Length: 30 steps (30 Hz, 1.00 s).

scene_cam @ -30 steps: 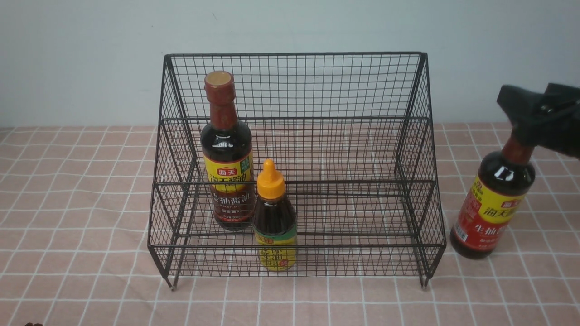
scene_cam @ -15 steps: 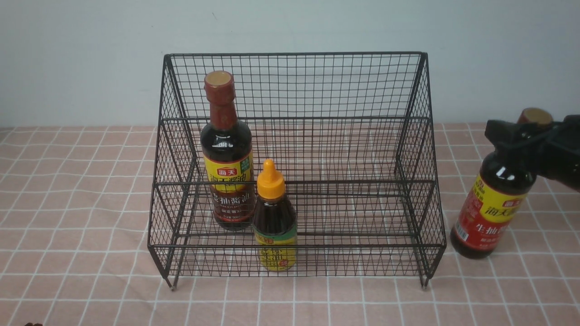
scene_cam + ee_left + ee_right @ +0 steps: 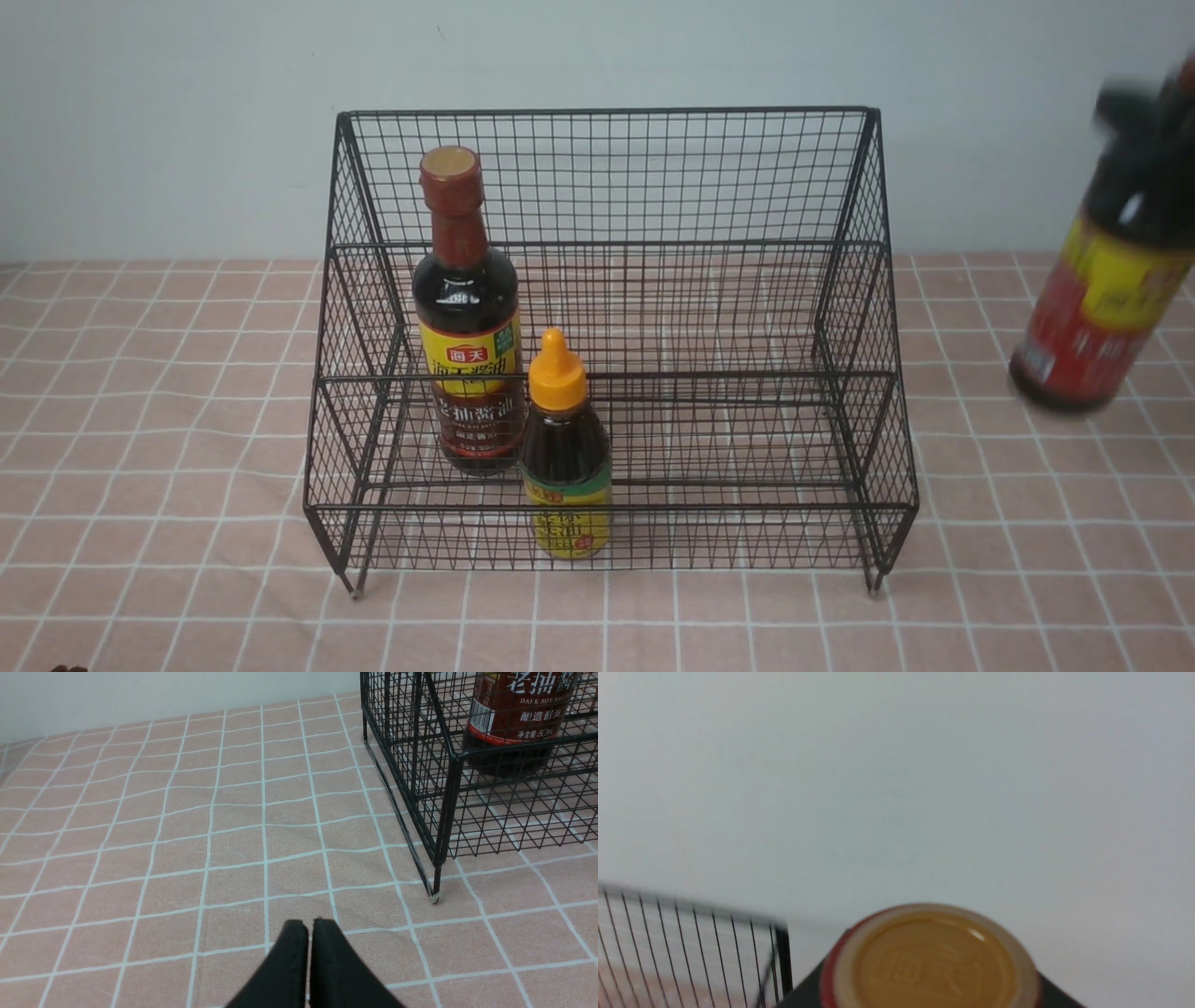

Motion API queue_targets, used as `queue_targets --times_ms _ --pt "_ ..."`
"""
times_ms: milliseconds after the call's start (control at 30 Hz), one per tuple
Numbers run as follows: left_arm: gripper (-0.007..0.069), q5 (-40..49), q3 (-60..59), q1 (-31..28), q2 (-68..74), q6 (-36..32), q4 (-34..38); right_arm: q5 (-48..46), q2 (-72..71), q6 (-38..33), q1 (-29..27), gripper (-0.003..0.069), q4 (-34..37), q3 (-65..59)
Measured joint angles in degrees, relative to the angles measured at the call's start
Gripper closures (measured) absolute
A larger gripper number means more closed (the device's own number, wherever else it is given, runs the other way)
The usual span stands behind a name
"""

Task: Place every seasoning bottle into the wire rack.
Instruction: Use the right arm to put the condiment bottle back on the shelf

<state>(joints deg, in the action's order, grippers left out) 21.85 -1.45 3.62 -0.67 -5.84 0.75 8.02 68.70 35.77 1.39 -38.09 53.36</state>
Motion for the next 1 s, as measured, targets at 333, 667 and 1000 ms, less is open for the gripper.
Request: queue_targets --times_ms 333,667,1000 --pt "0.0631 0.00 0.00 0.00 0.00 0.00 0.00 15.61 2.21 19.79 0.00 0.0389 -10.49 16.47" --pt "0.0631 0.00 0.00 0.00 0.00 0.00 0.00 32.46 18.41 45.13 1.22 0.0390 -31.58 32.33" --pt "0.0631 0.00 0.00 0.00 0.00 0.00 0.00 23.56 28.28 47.05 10.13 0.0390 -38.00 40.51"
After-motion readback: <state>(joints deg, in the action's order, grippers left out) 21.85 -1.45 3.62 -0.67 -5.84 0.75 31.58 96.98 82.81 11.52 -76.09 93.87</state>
